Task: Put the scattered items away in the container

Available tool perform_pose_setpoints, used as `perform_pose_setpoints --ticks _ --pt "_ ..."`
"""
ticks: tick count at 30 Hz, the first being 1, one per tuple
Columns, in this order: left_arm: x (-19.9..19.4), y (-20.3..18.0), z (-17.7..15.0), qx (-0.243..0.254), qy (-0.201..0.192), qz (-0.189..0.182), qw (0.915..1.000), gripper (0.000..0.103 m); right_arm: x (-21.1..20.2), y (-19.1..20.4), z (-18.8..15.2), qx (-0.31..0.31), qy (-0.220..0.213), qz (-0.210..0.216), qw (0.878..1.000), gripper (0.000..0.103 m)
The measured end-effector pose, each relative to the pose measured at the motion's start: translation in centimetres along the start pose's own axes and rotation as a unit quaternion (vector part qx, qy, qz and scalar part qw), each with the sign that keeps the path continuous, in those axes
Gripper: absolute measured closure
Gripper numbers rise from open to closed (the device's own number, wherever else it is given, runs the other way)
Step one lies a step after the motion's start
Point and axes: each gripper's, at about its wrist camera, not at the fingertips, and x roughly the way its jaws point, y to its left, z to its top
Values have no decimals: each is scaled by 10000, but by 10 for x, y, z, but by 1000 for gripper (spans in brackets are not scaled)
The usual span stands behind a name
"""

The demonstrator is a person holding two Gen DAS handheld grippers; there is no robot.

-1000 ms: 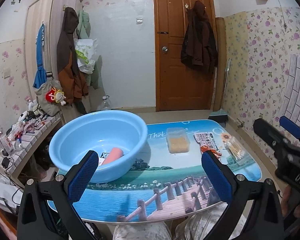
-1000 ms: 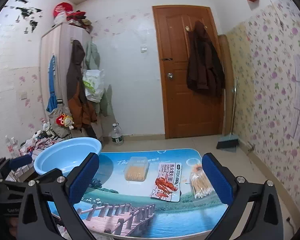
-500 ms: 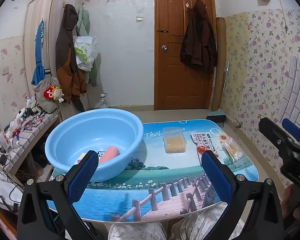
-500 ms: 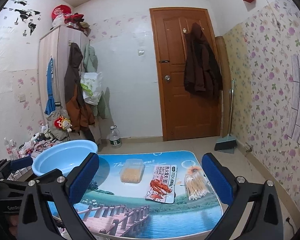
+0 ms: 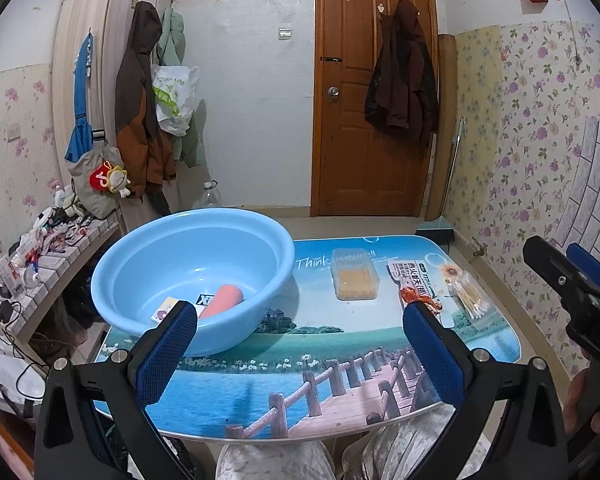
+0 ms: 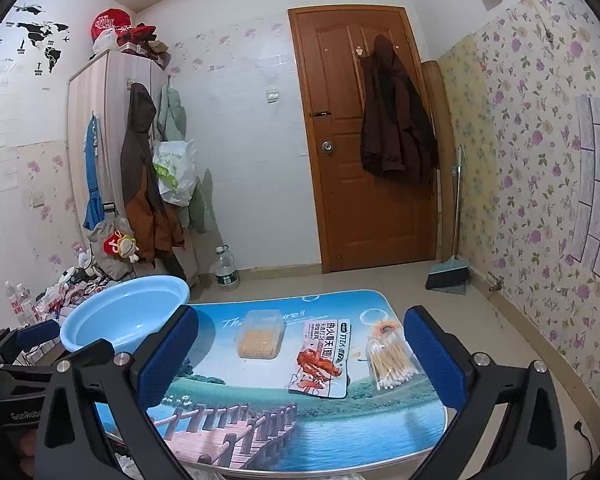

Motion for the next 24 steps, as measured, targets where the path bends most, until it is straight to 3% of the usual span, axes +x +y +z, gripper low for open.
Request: perform_pose_setpoints --ticks 24 --pt "10 13 -11 -72 111 89 9999 0 18 3 -11 94 220 99 9997 0"
